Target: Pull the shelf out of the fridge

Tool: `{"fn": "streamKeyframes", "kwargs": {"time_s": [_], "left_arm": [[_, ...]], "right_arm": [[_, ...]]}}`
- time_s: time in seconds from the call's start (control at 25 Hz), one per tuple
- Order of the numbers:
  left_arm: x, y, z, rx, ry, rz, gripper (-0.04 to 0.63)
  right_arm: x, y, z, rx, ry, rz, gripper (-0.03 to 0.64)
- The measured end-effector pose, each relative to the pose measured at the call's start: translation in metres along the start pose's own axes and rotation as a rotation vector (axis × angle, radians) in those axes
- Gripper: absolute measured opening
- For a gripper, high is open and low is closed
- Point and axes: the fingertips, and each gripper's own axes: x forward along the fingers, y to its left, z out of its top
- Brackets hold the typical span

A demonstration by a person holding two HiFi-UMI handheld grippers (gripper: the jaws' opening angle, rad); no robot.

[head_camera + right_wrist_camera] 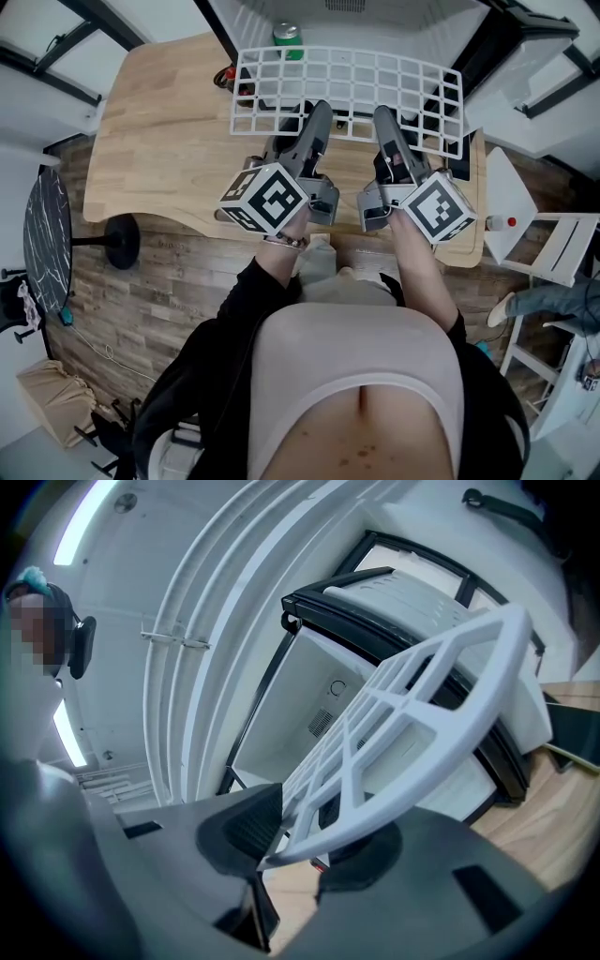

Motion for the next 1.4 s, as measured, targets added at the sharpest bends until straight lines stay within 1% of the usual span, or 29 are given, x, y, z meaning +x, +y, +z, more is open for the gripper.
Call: {"fn": "streamKeyframes", "kwargs": {"time_s": [0.2,0.84,1.0,1.2,1.4], "left_arm": [[-0.010,-0.011,-0.003,0.017,-0.004,0.003,0.149],[-0.049,-0.046,-0.031,0.016,-0.022,0.017,0.149],[-0.063,-0.052,-0.039,0.010,-0.021,0.027,0.149],[-0.070,-0.058,-0.038,0.023,-0.025,0.022,0.149],[-0.072,-0.065,-0.041,0.022,-0.018,0.001,0.149]], "right_arm": [[-0.011,0.009,0.001,0.000,0.001,0.035,0.127],[-0.067,0.014,-0.001,0.003,0.024,0.041,0.129],[-0.080,0.020,-0.005,0.000,0.035,0.062,0.128],[-0.088,0.026,-0.006,-0.004,0.038,0.070,0.129],[-0.100,0.020,-0.005,0.002,0.025,0.022,0.129]]}}
